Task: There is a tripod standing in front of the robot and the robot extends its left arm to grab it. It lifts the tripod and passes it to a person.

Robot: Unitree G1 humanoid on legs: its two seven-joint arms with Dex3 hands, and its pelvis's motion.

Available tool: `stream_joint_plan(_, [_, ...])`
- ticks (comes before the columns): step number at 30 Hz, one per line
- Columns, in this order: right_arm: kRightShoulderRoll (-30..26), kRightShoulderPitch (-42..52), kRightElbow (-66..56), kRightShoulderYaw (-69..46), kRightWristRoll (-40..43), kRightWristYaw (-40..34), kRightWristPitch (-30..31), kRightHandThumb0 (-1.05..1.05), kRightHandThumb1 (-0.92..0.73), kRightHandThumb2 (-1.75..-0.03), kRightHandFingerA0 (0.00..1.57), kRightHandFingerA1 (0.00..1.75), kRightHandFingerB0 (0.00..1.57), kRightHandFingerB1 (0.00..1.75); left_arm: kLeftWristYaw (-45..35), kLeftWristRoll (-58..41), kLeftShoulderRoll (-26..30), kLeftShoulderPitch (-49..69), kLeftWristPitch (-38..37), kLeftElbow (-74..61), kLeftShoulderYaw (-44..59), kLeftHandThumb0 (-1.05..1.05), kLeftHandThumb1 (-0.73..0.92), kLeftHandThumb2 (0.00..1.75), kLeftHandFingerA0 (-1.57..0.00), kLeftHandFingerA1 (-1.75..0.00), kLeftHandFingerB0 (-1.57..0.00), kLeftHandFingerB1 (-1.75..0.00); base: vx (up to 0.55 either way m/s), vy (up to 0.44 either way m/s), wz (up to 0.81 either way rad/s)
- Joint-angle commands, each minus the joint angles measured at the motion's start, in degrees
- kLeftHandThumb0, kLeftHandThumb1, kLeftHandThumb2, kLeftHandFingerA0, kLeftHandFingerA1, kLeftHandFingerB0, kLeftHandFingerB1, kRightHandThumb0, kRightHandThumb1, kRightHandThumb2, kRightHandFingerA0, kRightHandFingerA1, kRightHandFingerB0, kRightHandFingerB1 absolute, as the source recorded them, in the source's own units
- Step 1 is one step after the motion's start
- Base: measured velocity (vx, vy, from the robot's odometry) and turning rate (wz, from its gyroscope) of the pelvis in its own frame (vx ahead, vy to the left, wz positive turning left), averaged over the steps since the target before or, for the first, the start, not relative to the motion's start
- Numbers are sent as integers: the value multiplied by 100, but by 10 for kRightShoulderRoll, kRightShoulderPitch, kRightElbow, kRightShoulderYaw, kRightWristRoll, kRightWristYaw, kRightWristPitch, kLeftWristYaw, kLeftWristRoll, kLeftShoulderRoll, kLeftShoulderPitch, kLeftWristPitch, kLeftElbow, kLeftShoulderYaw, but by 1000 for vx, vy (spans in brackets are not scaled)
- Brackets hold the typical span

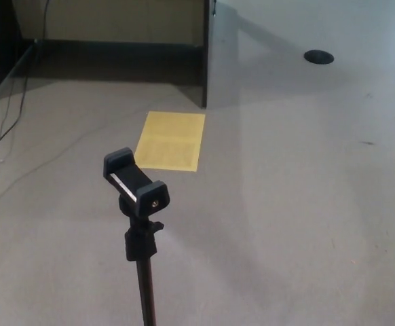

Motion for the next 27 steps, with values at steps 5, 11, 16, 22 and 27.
stream_joint_plan(5, [-12, 9, 18, 8, -11, -11, -36, -39, -69, -61, 67, 42, 44, 35, -57, -64, -18, 30, -44, -20, 56, -43, 43, 62, -18, -37, -14, -32, 0, 0, 0])
stream_joint_plan(11, [-14, -5, 31, 4, -6, -7, -30, -39, -68, -61, 70, 43, 45, 35, -121, -114, -40, 31, 2, -155, 76, -29, 27, 84, -1, -48, 0, -47, 0, 0, 0])
stream_joint_plan(16, [-13, -2, 33, 7, -8, -13, -37, -38, -68, -60, 72, 43, 45, 35, -146, -123, -45, 1, 48, -250, 66, -30, 22, 82, -1, -47, 0, -48, 0, 0, 0])
stream_joint_plan(22, [-7, 9, 36, 7, -8, -20, -41, -38, -68, -60, 66, 41, 45, 35, -165, -148, -74, -34, 148, -360, 38, -31, 17, 79, -2, -48, 0, -48, 0, 0, 0])
stream_joint_plan(27, [-4, 1, 39, 5, -4, -15, -37, -38, -69, -60, 67, 42, 44, 35, -159, -141, -96, -90, 212, -403, 9, -31, 13, 78, -3, -49, 0, -47, 0, 0, 0])
